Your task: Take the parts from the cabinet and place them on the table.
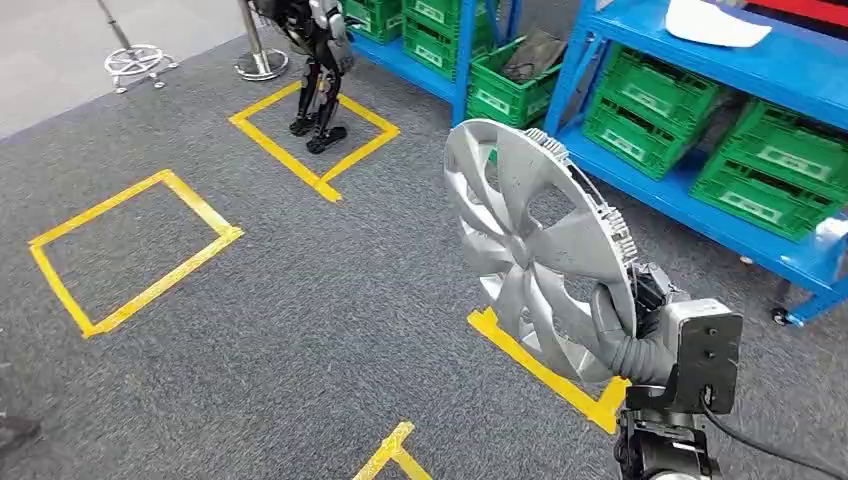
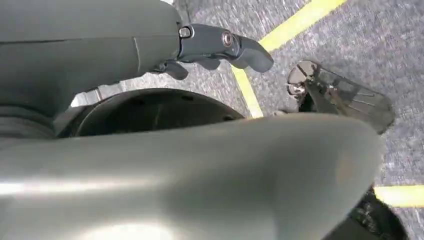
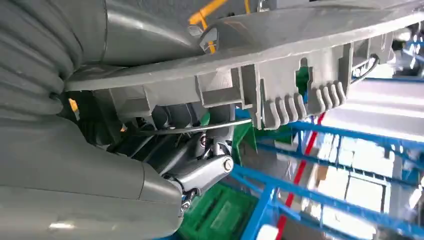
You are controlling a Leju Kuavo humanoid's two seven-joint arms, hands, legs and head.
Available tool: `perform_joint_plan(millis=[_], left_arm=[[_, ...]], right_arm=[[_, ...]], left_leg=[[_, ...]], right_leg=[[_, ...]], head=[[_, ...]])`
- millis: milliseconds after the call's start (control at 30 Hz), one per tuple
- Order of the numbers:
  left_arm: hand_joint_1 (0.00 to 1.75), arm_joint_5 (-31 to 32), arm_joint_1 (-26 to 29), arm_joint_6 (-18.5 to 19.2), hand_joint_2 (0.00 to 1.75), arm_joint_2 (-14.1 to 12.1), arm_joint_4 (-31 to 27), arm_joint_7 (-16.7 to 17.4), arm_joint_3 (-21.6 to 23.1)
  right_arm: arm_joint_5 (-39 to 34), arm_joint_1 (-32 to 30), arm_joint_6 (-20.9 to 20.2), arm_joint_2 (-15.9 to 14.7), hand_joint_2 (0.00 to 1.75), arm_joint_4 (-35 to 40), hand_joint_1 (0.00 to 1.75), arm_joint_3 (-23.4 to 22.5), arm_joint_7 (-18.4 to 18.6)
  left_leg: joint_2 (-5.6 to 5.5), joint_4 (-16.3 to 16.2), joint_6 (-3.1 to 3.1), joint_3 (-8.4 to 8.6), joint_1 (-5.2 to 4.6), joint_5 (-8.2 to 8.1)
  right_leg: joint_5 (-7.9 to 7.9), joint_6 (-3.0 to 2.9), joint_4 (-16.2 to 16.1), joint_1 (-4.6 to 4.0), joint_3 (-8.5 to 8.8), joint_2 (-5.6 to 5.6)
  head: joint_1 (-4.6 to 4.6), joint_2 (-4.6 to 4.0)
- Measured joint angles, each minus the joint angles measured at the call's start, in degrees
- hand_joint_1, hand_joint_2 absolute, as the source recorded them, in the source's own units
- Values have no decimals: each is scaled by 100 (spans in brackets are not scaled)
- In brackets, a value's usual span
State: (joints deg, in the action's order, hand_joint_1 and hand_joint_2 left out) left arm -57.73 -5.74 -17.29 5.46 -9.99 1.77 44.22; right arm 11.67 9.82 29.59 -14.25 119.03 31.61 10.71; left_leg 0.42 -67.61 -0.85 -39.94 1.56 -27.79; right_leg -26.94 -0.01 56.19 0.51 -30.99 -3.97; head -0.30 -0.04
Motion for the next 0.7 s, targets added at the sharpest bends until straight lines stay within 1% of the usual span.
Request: perform_joint_plan(millis=[33, 67, 100, 133, 167, 200, 233, 267, 300, 333, 367, 400, 433, 467, 500, 533, 567, 600, 633, 667, 700], left_arm=[[0, 26, -4, 0, 0, -15, -2, 4, 37], [0, 42, -22, 0, 0, -17, -4, 6, 61], [0, 48, -35, 0, 0, -17, -11, 11, 74], [0, 48, -48, 0, 0, -22, -11, 13, 85], [0, 51, -45, 0, 0, -24, -11, 24, 89], [0, 51, -37, 0, 0, -24, -11, 26, 98], [0, 51, -30, 0, 0, -26, -11, 28, 131], [0, 53, -20, -2, 0, -33, -9, 31, 146], [0, 55, -20, -2, 0, -39, -9, 33, 164], [0, 76, -24, -13, 0, -48, -7, 57, 190], [0, 120, -30, -22, 0, -48, -7, 66, 214], [0, 166, -34, -39, 0, -50, -7, 79, 238], [0, 206, -33, -52, 0, -55, -7, 92, 264], [0, 243, -31, -55, 0, -59, -7, 114, 295], [0, 280, -28, -55, 0, -65, -7, 146, 345], [0, 308, -24, -53, 0, -68, -7, 172, 363], [0, 339, -24, -52, 0, -68, -7, 192, 378], [0, 361, -27, -50, 0, -61, -9, 208, 396], [0, 374, -47, -50, 0, -59, -11, 234, 437], [0, 378, -50, -48, 0, -57, -15, 245, 470], [0, 381, -36, -46, 0, -57, -15, 262, 494]], right_arm=[[-2, 20, 0, -4, 175, -2, 175, -9, 9], [-2, 42, 0, -9, 175, -2, 175, -17, 9], [-9, 64, 0, -24, 175, -2, 175, -35, 15], [-7, 72, 0, -39, 175, -2, 175, -46, 15], [-9, 85, 2, -42, 175, -2, 175, -50, 15], [-9, 91, 4, -44, 175, 0, 175, -50, 15], [-13, 103, 4, -44, 175, -4, 175, -50, 15], [-13, 110, 4, -55, 175, -4, 175, -57, 15], [-15, 111, 4, -68, 175, -11, 175, -59, 15], [-17, 120, 9, -81, 175, -11, 175, -70, 15], [-19, 127, 9, -87, 175, -11, 175, -79, 18], [-24, 126, 9, -98, 175, -20, 175, -79, 33], [-26, 126, 9, -101, 175, -37, 175, -79, 53], [-31, 126, 9, -105, 175, -48, 175, -79, 70], [-39, 134, 9, -114, 175, -59, 175, -79, 83], [-44, 145, 9, -118, 175, -61, 175, -79, 85], [-46, 175, 9, -122, 175, -61, 175, -79, 87], [-48, 213, 7, -129, 175, -61, 175, -79, 87], [-52, 245, 9, -129, 175, -59, 175, -79, 87], [-59, 283, 7, -129, 175, -61, 175, -79, 90], [-57, 293, 7, -129, 175, -61, 175, -79, 90]], left_leg=[[142, 584, -29, 376, 19, 186], [379, 932, -42, 550, 0, 93], [377, 928, 19, 620, -7, 129], [300, 882, 75, 600, -36, 125], [260, 882, 106, 575, -53, 132], [214, 875, 141, 553, -74, 150], [121, 900, 199, 530, -64, 183], [51, 913, 243, 542, -37, 211], [14, 918, 263, 533, -40, 220], [-61, 918, 296, 519, -56, 237], [-133, 917, 316, 501, -74, 250], [-214, 914, 334, 485, -96, 261], [-305, 910, 348, 471, -118, 272], [-379, 908, 358, 465, -132, 280], [-484, 901, 365, 454, -149, 292], [-547, 897, 360, 453, -154, 302], [-641, 895, 355, 452, -156, 315], [-681, 896, 349, 437, -140, 334], [-759, 885, 318, 398, -160, 351], [-805, 896, 276, 365, -126, 376], [-853, 911, 240, 352, -101, 391]], right_leg=[[-24, 43, 41, 20, -3, -72], [-51, 93, 94, 20, -7, -129], [-92, 158, 136, -18, -86, -154], [-89, 195, 126, -7, -67, -194], [-80, 226, 138, 10, 5, -229], [-60, 253, 121, 22, 3, -282], [-60, 298, 125, 36, 7, -359], [-137, 346, 175, 71, -91, -234], [-301, 353, 373, 75, -150, 41], [-567, 340, 846, 76, -348, 220], [-759, 329, 1314, 67, -562, 290], [-883, 314, 1728, 57, -761, 326], [-883, 288, 1961, 43, -890, 344], [-793, 259, 1917, 29, -885, 352], [-570, 204, 1613, 4, -765, 372], [-395, 162, 1301, -12, -626, 406], [-96, 87, 656, -46, -318, 578], [-99, 26, 336, -51, -198, 860], [-122, 20, 199, -41, -155, 858], [-111, 32, 213, -71, -106, 821], [-114, 12, 210, -91, -124, 781]], head=[[-7, 0], [-26, 0], [-55, 0], [-38, 0], [6, 0], [9, 0], [-11, 0], [13, 0], [64, 0], [113, 0], [151, 0], [168, 0], [186, 0], [192, 0], [208, 0], [221, 0], [225, 0], [232, 0], [212, 0], [229, 0], [232, 0]])
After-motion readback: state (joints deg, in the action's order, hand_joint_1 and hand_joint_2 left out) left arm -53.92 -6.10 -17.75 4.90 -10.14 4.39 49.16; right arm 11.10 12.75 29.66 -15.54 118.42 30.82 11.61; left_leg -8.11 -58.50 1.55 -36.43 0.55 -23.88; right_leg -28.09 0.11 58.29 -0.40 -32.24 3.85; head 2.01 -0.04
